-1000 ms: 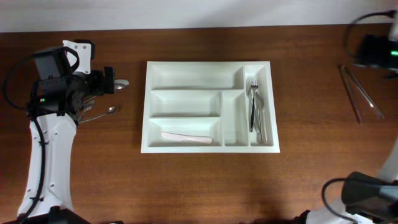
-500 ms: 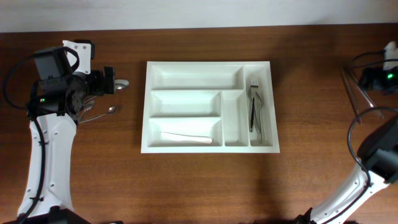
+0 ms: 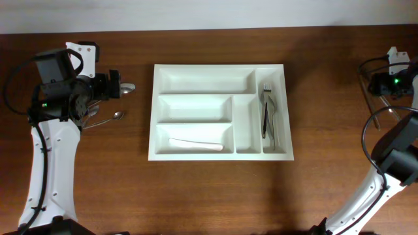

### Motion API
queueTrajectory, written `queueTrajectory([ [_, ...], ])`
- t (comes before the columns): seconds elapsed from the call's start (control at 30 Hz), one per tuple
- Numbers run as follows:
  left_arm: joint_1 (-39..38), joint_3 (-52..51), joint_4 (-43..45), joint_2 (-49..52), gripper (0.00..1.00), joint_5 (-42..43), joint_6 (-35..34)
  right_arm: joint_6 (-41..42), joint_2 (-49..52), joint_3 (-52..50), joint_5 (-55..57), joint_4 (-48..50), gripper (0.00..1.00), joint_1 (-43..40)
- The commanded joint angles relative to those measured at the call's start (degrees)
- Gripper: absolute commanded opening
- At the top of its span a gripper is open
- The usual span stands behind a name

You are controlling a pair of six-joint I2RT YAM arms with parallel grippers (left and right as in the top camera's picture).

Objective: Pack container
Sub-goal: 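Move right gripper over the clear tongs right of the tray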

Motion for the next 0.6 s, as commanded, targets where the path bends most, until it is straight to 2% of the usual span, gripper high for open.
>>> queueTrajectory([
  [0.0,0.2,1.2,0.0,0.5,0.99,-0.4,0.9,-0.6,2.6,0.1,-0.8,0.4,0.76,1.0],
  [0.2,0.2,1.2,0.0,0.5,0.99,-0.4,0.9,-0.3,4.8,0.1,-0.8,1.5,0.74,1.5],
  [0.43,0.2,1.2,0.0,0.5,0.99,-0.4,0.9,1.7,6.3,0.1,-0.8,3.0,0.58,1.8],
  [0.57,0.2,1.2,0.0,0.5,0.99,-0.4,0.9,2.6,6.3,0.1,-0.6,3.4,0.52,1.7],
])
